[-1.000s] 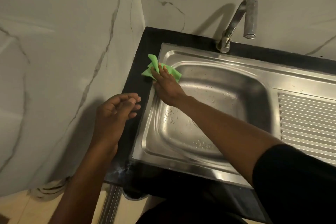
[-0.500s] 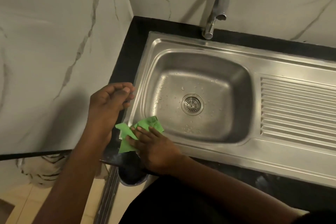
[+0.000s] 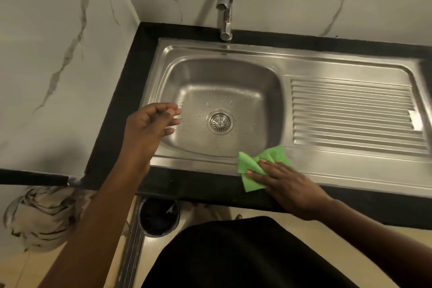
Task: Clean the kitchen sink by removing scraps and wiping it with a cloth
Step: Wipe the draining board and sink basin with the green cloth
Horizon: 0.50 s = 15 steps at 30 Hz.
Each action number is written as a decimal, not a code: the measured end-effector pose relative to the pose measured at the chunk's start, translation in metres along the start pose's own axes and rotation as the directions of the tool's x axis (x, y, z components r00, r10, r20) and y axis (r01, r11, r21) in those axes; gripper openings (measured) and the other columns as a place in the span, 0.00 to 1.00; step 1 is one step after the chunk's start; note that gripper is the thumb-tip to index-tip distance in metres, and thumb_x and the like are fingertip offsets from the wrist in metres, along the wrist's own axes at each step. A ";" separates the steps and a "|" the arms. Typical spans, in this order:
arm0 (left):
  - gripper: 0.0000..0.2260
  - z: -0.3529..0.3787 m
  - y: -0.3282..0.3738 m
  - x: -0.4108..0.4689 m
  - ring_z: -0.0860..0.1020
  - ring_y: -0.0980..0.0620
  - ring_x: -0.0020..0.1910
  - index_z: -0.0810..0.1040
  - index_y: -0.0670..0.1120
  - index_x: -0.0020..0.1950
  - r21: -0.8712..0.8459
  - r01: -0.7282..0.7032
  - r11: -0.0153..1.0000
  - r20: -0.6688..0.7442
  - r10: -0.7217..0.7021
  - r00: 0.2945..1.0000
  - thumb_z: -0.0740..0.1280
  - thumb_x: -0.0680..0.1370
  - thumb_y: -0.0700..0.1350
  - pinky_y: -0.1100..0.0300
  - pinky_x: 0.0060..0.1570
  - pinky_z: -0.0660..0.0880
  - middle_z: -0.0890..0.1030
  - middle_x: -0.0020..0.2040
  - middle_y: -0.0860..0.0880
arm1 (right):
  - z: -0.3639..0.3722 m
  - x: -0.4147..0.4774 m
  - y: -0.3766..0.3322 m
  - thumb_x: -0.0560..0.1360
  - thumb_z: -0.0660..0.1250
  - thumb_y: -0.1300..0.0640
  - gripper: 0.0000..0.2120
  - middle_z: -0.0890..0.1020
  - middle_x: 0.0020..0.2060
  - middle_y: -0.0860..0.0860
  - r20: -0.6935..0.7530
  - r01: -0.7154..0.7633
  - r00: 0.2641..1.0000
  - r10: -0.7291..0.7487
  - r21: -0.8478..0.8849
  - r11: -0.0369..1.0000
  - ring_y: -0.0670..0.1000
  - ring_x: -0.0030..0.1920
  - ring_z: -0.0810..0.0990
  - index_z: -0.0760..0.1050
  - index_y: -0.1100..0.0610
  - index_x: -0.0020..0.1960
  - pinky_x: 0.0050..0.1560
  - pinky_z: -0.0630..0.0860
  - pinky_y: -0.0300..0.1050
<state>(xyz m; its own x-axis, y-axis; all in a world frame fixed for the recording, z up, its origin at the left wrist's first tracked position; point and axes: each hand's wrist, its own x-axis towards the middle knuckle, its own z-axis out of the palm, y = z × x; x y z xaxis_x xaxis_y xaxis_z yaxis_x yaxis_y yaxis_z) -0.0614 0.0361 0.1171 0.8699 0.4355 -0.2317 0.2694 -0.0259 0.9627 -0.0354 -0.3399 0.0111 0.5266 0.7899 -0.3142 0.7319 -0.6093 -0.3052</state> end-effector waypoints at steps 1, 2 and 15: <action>0.07 0.005 0.000 -0.005 0.88 0.48 0.54 0.86 0.49 0.57 0.001 -0.006 1.000 0.009 0.006 1.000 0.68 0.84 0.42 0.53 0.56 0.83 0.89 0.54 0.50 | -0.002 -0.018 0.012 0.86 0.50 0.44 0.28 0.52 0.82 0.42 0.003 -0.031 1.000 0.031 -0.008 0.999 0.36 0.81 0.36 0.45 0.33 0.83 0.79 0.32 0.37; 0.07 0.007 0.000 -0.008 0.87 0.48 0.54 0.86 0.49 0.57 0.003 -0.011 1.000 0.013 0.011 1.000 0.69 0.84 0.43 0.53 0.56 0.83 0.89 0.54 0.50 | -0.003 -0.032 0.023 0.86 0.50 0.44 0.28 0.52 0.82 0.41 -0.001 -0.062 0.998 0.062 -0.017 0.998 0.35 0.80 0.35 0.45 0.33 0.83 0.78 0.33 0.37; 0.08 0.026 -0.007 -0.046 0.87 0.47 0.55 0.85 0.46 0.61 0.036 -0.017 0.999 0.063 0.015 0.998 0.68 0.84 0.42 0.49 0.58 0.83 0.89 0.54 0.49 | 0.019 -0.052 0.009 0.87 0.48 0.42 0.26 0.52 0.84 0.45 -0.130 -0.441 0.867 0.481 0.246 0.863 0.43 0.81 0.40 0.51 0.40 0.84 0.79 0.37 0.44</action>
<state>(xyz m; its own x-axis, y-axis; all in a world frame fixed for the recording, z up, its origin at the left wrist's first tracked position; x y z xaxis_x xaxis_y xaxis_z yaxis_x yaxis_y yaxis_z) -0.0923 -0.0076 0.1174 0.8982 0.3774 -0.2256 0.2689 -0.0655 0.9609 -0.0645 -0.3879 0.0075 0.8649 0.4010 -0.3021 0.2924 -0.8914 -0.3462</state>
